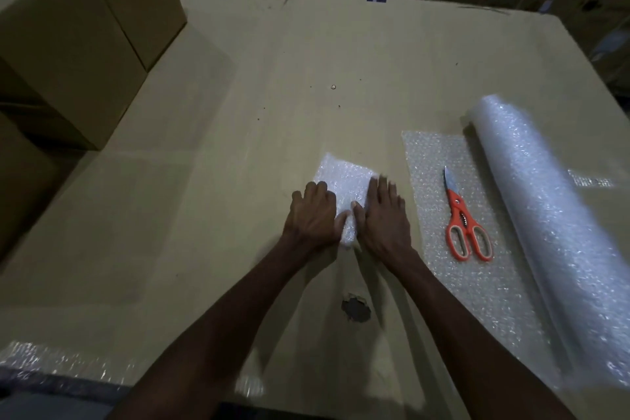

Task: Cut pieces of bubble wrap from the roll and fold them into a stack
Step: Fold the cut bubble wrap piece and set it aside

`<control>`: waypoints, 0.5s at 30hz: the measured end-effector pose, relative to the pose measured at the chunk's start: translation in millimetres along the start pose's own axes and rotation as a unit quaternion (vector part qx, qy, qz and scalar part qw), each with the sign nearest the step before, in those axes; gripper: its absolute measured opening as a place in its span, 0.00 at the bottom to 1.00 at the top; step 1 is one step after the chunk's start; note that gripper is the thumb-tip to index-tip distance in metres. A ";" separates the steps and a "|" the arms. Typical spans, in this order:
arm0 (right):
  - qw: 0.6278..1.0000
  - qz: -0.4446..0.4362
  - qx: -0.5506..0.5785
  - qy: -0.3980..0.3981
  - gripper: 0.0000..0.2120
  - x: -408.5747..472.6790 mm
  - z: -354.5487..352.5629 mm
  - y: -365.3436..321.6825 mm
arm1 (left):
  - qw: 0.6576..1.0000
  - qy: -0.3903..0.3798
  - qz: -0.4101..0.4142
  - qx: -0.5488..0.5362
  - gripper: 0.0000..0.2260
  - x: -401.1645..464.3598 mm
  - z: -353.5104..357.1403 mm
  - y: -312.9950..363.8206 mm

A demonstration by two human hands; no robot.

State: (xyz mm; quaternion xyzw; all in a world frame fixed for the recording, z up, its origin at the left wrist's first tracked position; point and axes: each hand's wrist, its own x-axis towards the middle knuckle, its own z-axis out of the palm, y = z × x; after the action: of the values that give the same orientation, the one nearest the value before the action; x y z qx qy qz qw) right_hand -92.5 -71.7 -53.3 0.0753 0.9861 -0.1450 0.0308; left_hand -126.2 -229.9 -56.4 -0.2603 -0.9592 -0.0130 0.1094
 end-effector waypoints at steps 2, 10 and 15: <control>0.999 -0.034 -0.023 0.002 0.30 0.0 1.7 -2.3 | 0.999 -0.038 0.022 -0.026 0.24 3.8 5.4 -10.6; 0.996 -0.067 0.019 -0.058 0.31 0.5 19.2 -8.7 | 0.980 -0.135 0.059 -0.138 0.35 0.3 19.2 -28.9; 0.985 -0.153 0.033 -0.068 0.30 14.6 26.7 -18.9 | 0.977 -0.137 -0.027 -0.161 0.35 -21.7 20.0 -36.7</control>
State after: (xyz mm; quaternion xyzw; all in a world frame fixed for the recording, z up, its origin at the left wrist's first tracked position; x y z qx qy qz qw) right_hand -108.9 -95.4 -74.7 -0.0851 0.9764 -0.1849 0.0727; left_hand -130.4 -270.8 -79.5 -0.2482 -0.9569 -0.1347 -0.0671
